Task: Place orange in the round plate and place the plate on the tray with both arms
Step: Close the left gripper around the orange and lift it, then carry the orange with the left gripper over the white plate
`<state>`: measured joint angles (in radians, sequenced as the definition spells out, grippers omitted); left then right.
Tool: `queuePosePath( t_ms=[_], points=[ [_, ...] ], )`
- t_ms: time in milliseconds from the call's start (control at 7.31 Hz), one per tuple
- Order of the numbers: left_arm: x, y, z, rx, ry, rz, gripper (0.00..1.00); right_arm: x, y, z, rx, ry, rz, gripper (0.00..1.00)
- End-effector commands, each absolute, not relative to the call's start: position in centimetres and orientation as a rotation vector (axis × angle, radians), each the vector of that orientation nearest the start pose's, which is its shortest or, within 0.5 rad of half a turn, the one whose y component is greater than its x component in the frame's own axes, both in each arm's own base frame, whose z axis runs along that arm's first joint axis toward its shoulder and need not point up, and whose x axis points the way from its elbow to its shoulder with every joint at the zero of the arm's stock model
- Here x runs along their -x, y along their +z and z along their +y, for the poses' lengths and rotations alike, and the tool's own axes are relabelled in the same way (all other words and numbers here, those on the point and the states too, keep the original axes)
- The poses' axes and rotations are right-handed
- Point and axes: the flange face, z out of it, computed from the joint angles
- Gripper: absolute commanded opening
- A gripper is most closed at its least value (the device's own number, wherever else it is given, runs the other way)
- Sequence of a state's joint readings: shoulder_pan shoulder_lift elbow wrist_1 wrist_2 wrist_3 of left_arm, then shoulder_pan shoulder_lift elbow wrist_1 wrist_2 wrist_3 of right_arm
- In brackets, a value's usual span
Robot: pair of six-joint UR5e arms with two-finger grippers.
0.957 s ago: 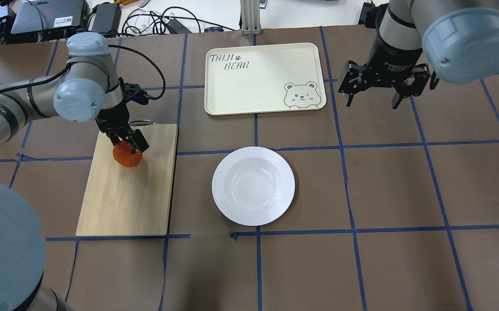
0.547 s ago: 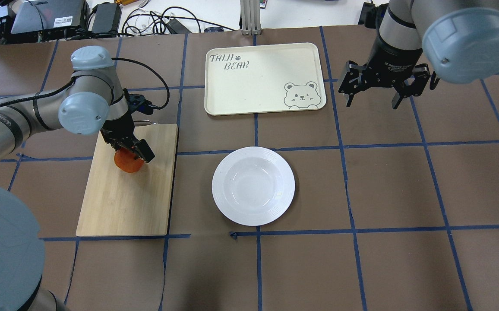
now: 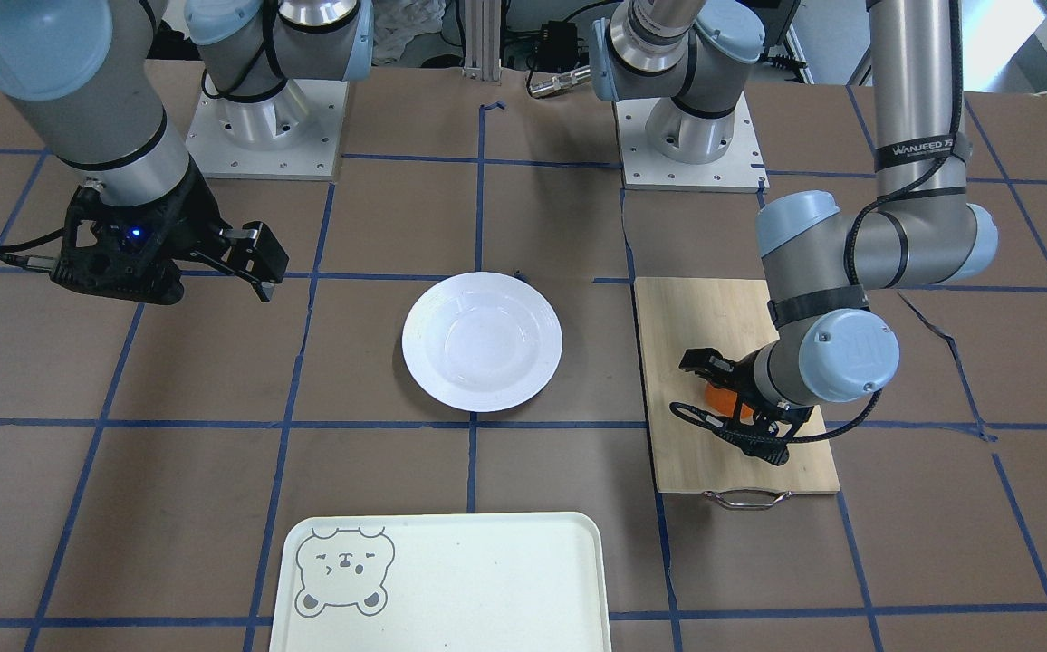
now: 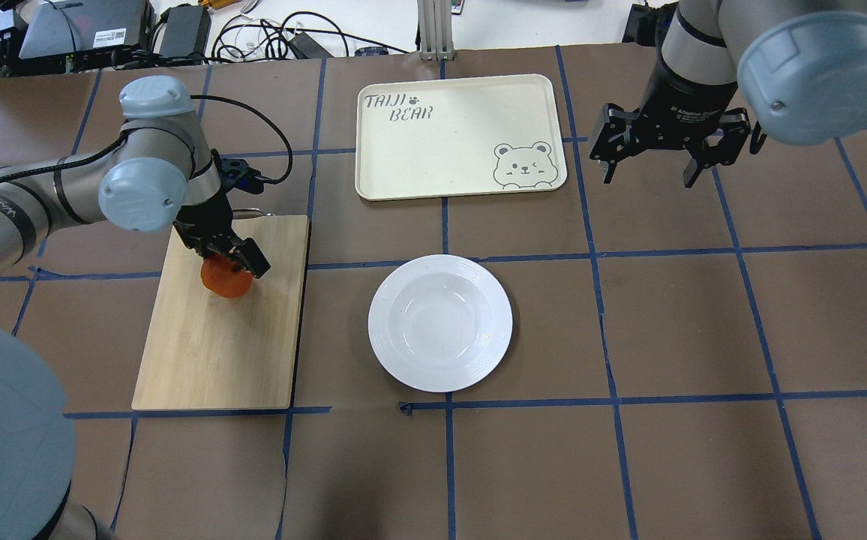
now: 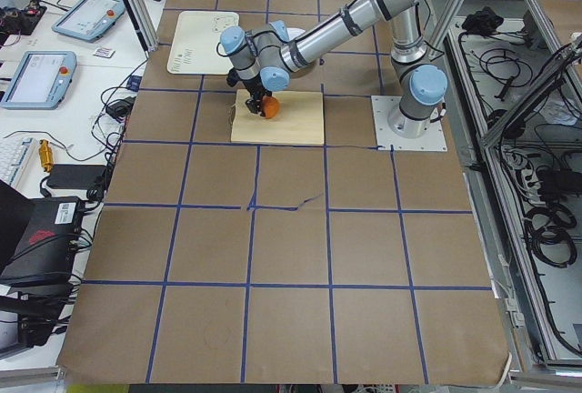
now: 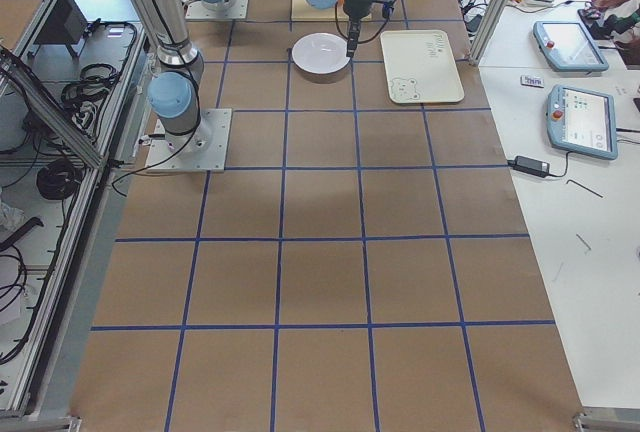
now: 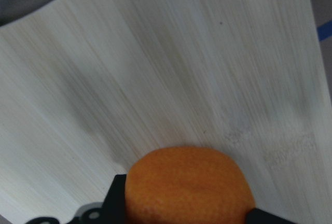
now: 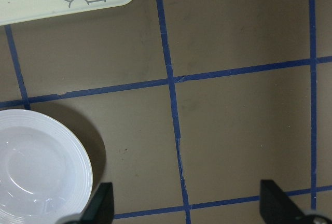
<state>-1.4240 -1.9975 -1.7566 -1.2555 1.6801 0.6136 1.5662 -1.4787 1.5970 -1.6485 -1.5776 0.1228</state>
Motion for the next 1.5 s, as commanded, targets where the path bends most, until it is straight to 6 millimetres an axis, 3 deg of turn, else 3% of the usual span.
queuePosePath(
  t_ms=[0,274,547,821,1094,1231,1368],
  points=[
    [3.6,21.0,-57.8,-0.708,0.493,3.028,0.00,-13.1,43.8,-52.4,-0.200,0.058,3.140,1.00],
    [4.0,22.7,-57.9,-0.668,0.522,3.061,0.00,-13.1,44.3,-52.2,-0.202,0.041,3.138,1.00],
    [8.2,24.8,-57.1,-0.402,0.474,3.171,0.00,-13.2,44.3,-52.2,-0.207,0.037,3.127,1.00],
    [17.9,26.3,-54.4,-0.127,0.455,3.199,0.00,-13.2,44.6,-52.7,-0.201,-0.016,3.124,1.00],
    [28.9,25.4,-50.3,0.016,0.460,3.156,0.00,-13.0,45.1,-52.5,-0.200,-0.029,3.140,1.00],
    [32.7,24.6,-49.2,0.152,0.428,3.191,0.00,-13.0,44.9,-52.5,-0.200,-0.025,3.140,1.00],
    [34.9,23.3,-47.9,0.194,0.428,3.205,0.00,-13.1,44.8,-52.4,-0.200,-0.022,3.136,1.00]
  ],
)
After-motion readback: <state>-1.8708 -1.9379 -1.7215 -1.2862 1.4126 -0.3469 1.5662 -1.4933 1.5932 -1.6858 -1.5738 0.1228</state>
